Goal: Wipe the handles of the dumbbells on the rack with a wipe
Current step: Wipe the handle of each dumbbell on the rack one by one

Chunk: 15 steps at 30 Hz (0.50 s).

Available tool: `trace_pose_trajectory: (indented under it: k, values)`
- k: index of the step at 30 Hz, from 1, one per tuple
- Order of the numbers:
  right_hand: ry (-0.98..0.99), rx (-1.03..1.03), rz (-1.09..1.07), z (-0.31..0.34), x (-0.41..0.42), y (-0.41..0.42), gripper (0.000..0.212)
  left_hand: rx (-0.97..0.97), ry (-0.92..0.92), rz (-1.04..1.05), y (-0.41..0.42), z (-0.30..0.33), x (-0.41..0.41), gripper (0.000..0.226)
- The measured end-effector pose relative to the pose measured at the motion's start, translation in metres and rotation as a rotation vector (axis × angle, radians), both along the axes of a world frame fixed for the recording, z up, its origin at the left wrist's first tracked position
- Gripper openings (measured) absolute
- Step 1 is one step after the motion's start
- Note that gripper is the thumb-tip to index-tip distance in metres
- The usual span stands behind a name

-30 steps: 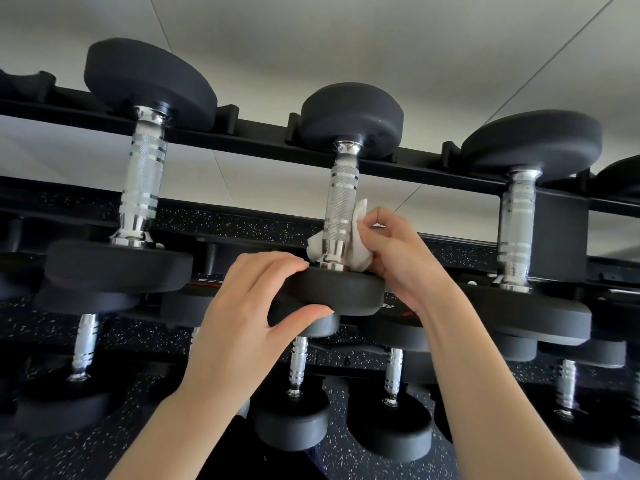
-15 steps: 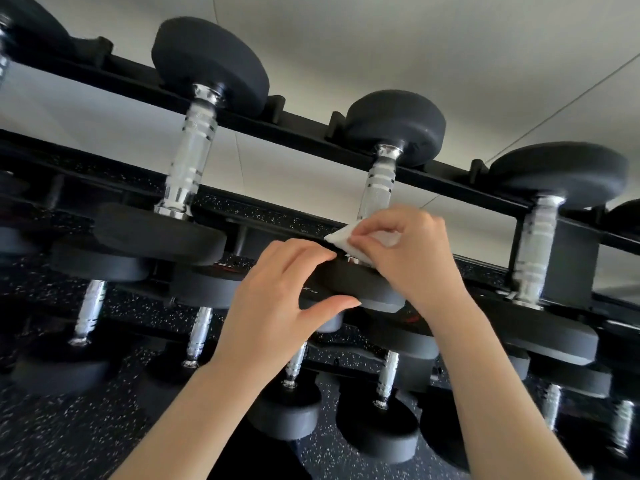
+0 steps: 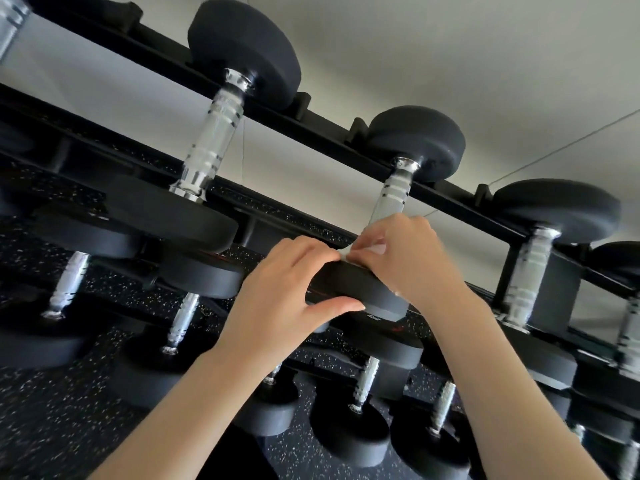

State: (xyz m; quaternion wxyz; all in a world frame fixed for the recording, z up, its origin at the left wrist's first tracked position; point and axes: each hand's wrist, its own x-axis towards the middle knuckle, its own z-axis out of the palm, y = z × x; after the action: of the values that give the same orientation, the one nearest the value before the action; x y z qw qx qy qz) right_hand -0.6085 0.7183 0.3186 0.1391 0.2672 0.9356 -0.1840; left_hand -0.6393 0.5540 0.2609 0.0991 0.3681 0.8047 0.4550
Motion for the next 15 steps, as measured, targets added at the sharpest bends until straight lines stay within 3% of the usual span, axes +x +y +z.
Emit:
trace_pose_trajectory:
  k: [6,15]
  values:
    - [-0.043,0.285,0.139,0.001,-0.012,-0.003,0.015,-0.022,-0.015,0.004,0.001,-0.001,-0.001,0.052]
    - [0.187,0.328,0.072,0.0,-0.025,0.017,0.018,-0.015,0.013,0.008,0.001,-0.001,0.0,0.052]
